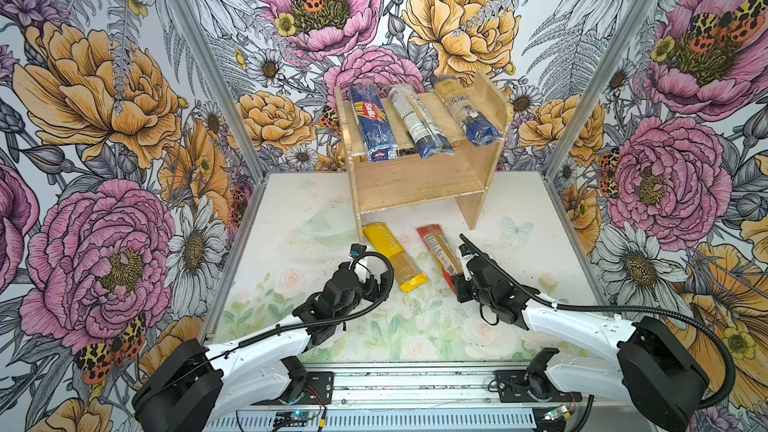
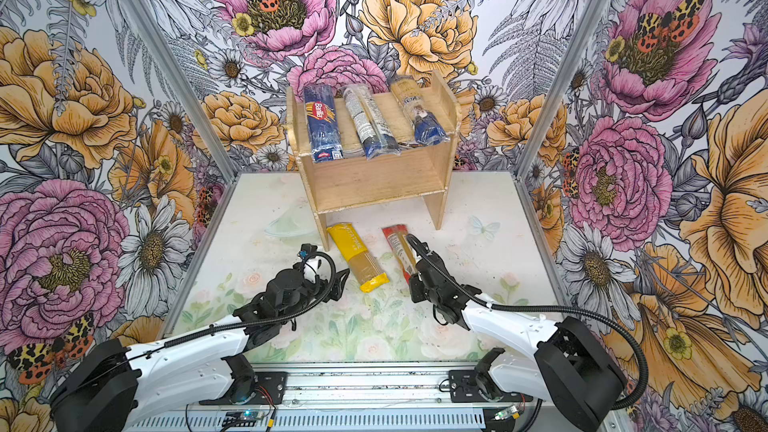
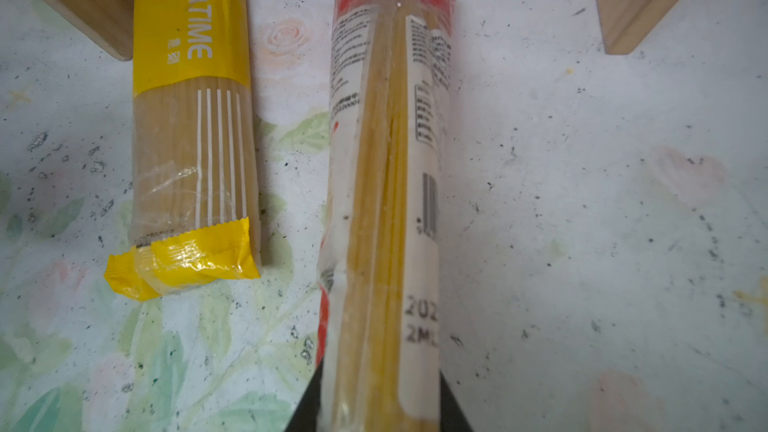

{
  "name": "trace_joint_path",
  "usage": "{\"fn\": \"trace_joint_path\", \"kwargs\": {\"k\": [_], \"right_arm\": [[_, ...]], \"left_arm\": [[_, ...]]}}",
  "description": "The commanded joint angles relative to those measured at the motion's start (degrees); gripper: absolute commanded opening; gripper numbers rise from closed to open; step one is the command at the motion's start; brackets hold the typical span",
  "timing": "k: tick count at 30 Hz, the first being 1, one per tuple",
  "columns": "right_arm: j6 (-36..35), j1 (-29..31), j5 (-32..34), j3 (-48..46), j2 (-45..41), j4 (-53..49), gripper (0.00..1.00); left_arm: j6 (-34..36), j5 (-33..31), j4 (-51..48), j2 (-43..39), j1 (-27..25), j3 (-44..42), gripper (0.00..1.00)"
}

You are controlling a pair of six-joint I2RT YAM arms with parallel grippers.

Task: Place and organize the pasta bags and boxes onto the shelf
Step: 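Lift the red-and-white bag by its end with the right gripper, then raise the bag upright and swing it toward the shelf's lower opening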

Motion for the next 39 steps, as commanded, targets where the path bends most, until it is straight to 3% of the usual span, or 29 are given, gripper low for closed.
{"fn": "trace_joint_path", "kwargs": {"k": [1, 15, 39], "right_arm": [[0.5, -0.4, 0.9, 1.3, -3.8, 5.9, 0.0], [1.2, -0.4, 0.6, 1.9, -10.7, 2.6, 0.0], [-1.8, -0.3, -0.5, 10.1, -21.2, -12.1, 0.0]], "left_arm": [[0.5, -0.9, 0.6, 0.2, -0.3, -0.9, 0.99], [0.4, -0.9, 0.7, 0.2, -0.3, -0.9, 0.99], [0.4, -0.6, 0.7, 0.4, -0.3, -0.6, 0.99]]}}
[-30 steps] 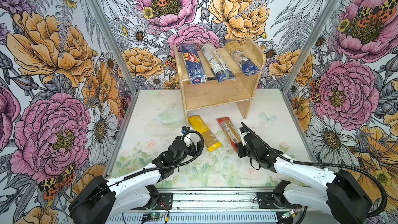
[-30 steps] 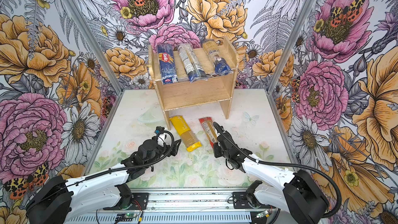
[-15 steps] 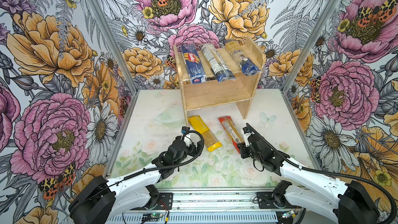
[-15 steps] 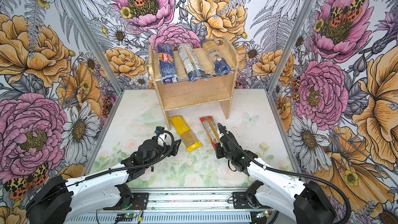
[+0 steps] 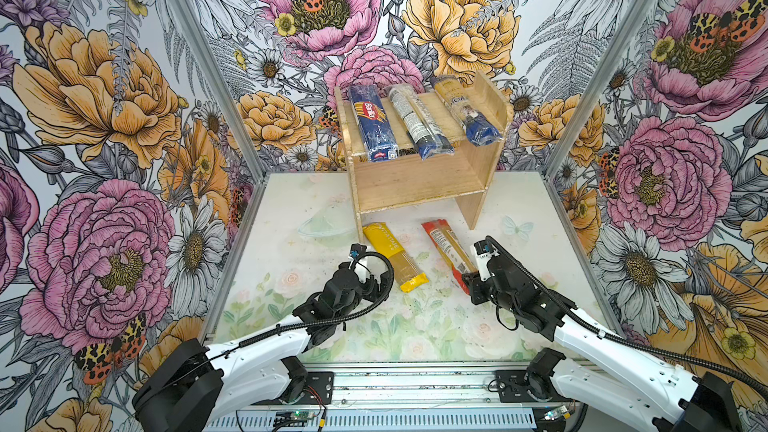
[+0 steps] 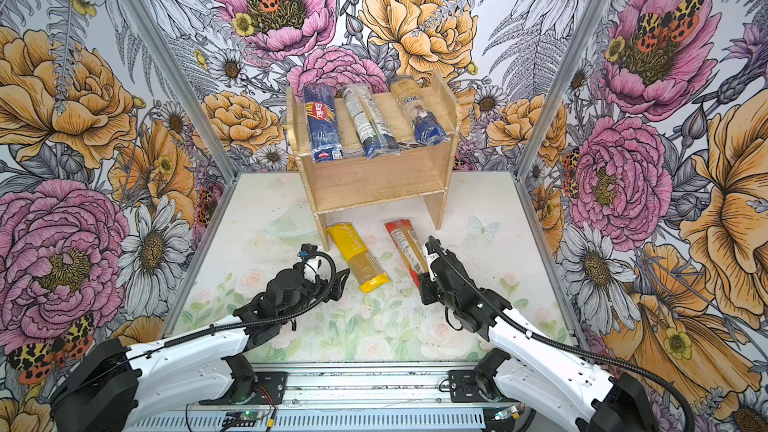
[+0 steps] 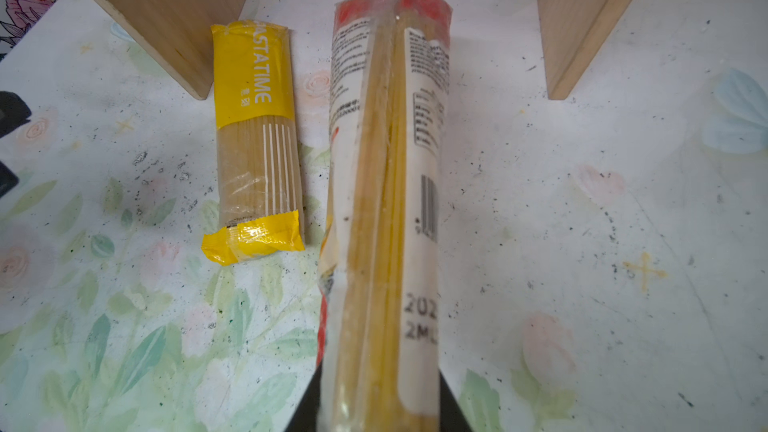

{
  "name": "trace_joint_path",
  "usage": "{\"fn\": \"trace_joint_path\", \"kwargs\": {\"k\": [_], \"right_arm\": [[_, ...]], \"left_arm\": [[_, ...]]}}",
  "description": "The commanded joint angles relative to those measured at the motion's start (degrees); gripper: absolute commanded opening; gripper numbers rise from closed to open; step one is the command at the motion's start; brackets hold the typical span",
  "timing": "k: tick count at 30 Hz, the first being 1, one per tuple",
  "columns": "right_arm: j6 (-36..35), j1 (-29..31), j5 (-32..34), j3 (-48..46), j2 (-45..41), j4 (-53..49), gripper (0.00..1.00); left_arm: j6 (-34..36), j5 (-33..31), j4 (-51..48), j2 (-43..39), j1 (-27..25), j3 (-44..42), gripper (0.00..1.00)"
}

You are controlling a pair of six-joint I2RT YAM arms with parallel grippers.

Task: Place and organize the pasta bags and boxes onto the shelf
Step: 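Raise the bag upright and swing it toward the shelf's lower opening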

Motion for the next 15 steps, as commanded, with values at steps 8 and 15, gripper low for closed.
{"fn": "trace_joint_path", "kwargs": {"k": [8, 15], "right_arm": [[-1.6, -0.3, -0.9, 8.0, -7.7, 3.4, 0.0], [-2.4, -0.3, -3.0, 11.2, -9.4, 0.2, 0.0]], "left_arm": [[0.5, -0.4, 0.8, 0.7, -0.4, -0.7, 0.99], [1.0, -0.2, 1.0, 1.1, -0.4, -0.4, 0.99]]}}
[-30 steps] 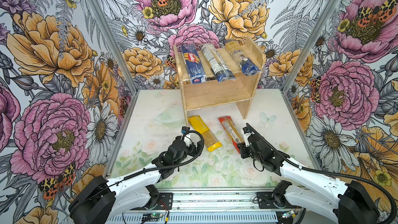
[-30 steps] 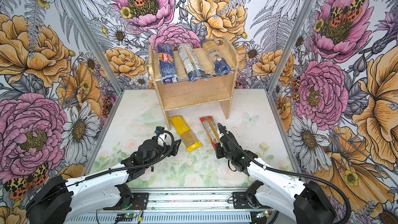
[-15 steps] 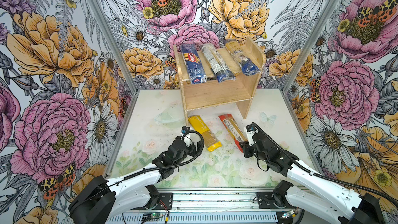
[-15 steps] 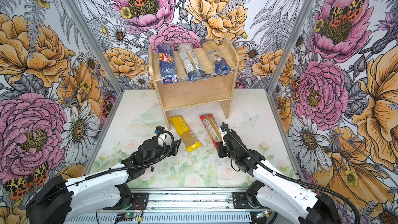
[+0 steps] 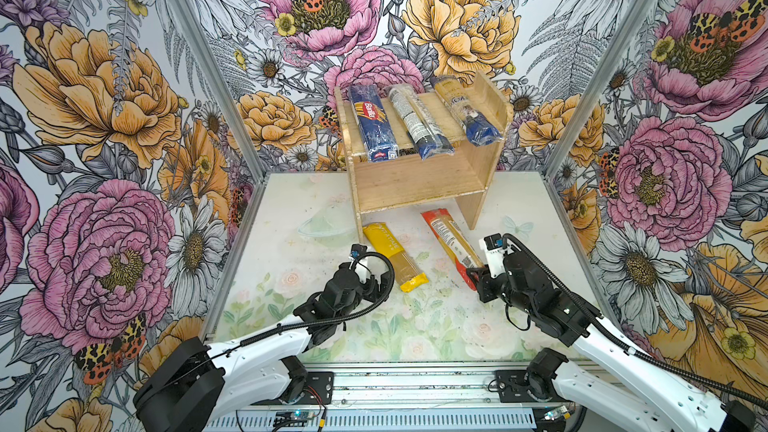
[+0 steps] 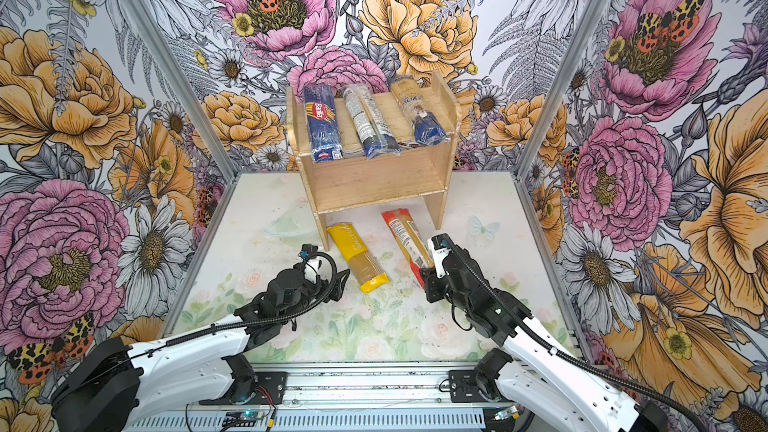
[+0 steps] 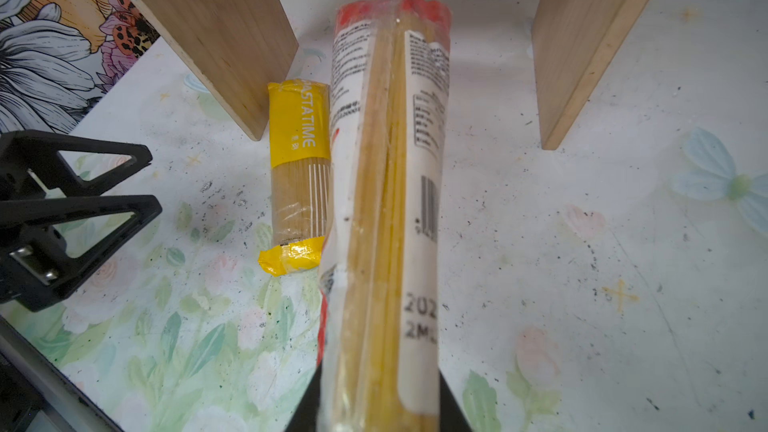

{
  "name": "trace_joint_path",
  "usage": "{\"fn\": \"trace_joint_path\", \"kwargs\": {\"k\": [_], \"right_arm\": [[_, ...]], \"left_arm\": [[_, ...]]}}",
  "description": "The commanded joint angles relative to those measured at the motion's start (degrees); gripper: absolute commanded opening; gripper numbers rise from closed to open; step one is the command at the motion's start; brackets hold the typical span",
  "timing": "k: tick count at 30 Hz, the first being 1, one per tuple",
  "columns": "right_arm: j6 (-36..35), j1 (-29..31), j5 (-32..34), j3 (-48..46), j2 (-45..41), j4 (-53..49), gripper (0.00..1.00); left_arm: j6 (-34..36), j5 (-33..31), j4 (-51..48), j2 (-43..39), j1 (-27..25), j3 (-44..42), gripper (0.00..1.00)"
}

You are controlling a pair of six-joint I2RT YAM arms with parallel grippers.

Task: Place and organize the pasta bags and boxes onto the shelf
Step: 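Raise the bag upright and swing it toward the shelf's lower opening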

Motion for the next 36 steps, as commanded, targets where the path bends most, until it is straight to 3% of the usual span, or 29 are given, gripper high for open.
{"fn": "trace_joint_path", "kwargs": {"k": [1, 25, 36], "right_arm": [[-1.5, -0.3, -0.8, 5.3, -2.9, 7.2, 0.0], [0.6, -0.3, -2.7, 10.0, -9.0, 4.3, 0.0], [3.4, 0.4, -1.5, 13.4, -6.2, 4.9, 0.0]], "left_arm": [[1.0, -0.2, 1.0, 0.6, -0.4, -0.5, 0.99], [1.0, -1.5, 0.4, -3.0, -0.2, -2.7, 0.99], [0.7, -1.0, 2.3, -1.6, -0.1, -2.8, 0.99]]}}
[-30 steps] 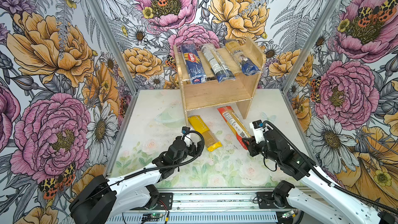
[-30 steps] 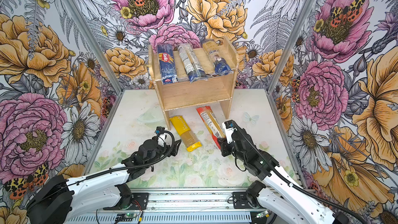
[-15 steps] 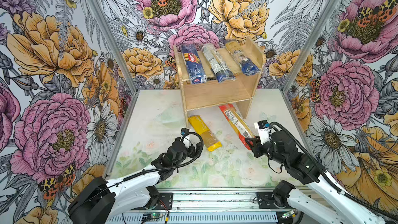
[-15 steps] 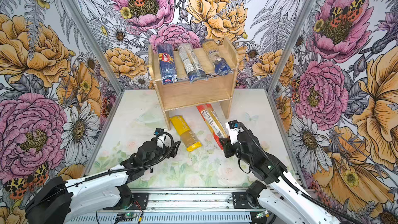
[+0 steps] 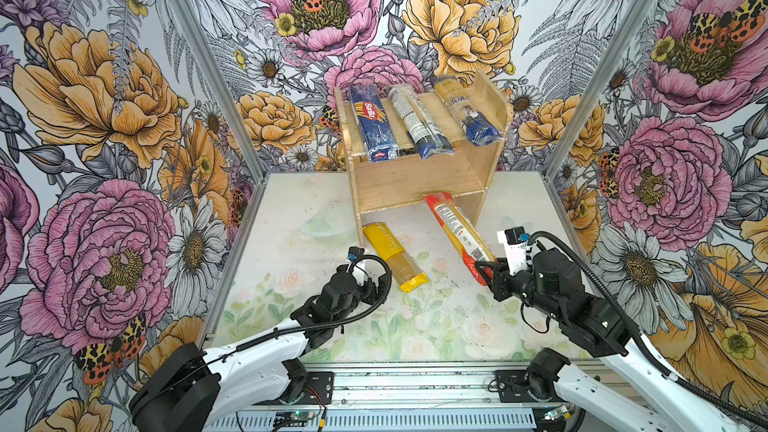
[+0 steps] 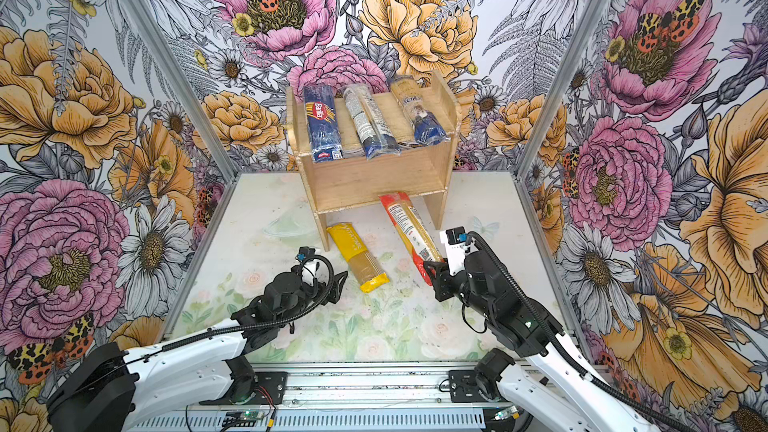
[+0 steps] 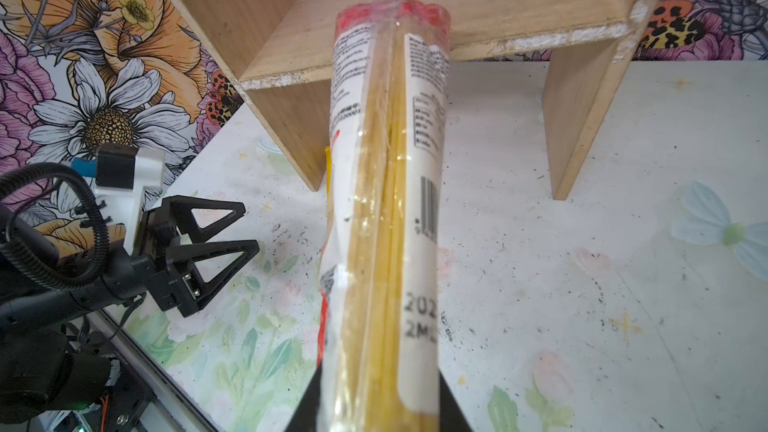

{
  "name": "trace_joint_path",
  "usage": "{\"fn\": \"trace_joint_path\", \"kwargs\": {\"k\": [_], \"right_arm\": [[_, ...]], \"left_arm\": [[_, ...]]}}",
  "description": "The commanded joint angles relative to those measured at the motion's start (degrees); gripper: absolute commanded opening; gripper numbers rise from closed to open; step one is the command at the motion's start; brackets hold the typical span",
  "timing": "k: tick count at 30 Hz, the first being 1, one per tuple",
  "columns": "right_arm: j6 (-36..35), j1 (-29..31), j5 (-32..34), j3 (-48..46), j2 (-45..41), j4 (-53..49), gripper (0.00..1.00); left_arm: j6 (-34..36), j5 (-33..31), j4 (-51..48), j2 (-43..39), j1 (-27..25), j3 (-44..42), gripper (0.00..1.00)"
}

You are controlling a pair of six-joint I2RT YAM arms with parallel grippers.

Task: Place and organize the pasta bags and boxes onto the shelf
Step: 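Raise the bag upright and swing it toward the shelf's lower opening, then push the upright bag into the lower shelf beneath the upper board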

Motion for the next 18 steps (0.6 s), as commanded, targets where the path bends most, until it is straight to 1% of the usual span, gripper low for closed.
{"fn": "trace_joint_path", "kwargs": {"k": [1, 6, 18], "right_arm": [[1.2, 0.4, 1.6, 5.1, -0.1, 11.2, 0.0], [2.3, 0.7, 3.5, 6.1, 1.1, 12.5, 0.0], [2.8, 1.8, 5.2, 9.5, 7.1, 15.8, 0.0]], "left_arm": [[0.6, -0.6, 1.9, 0.7, 0.0, -0.7, 0.99], [0.6, -0.2, 2.4, 1.9, 0.0, -0.3, 0.99], [0.6, 0.1, 3.0, 2.5, 0.0, -0.3, 0.99]]}}
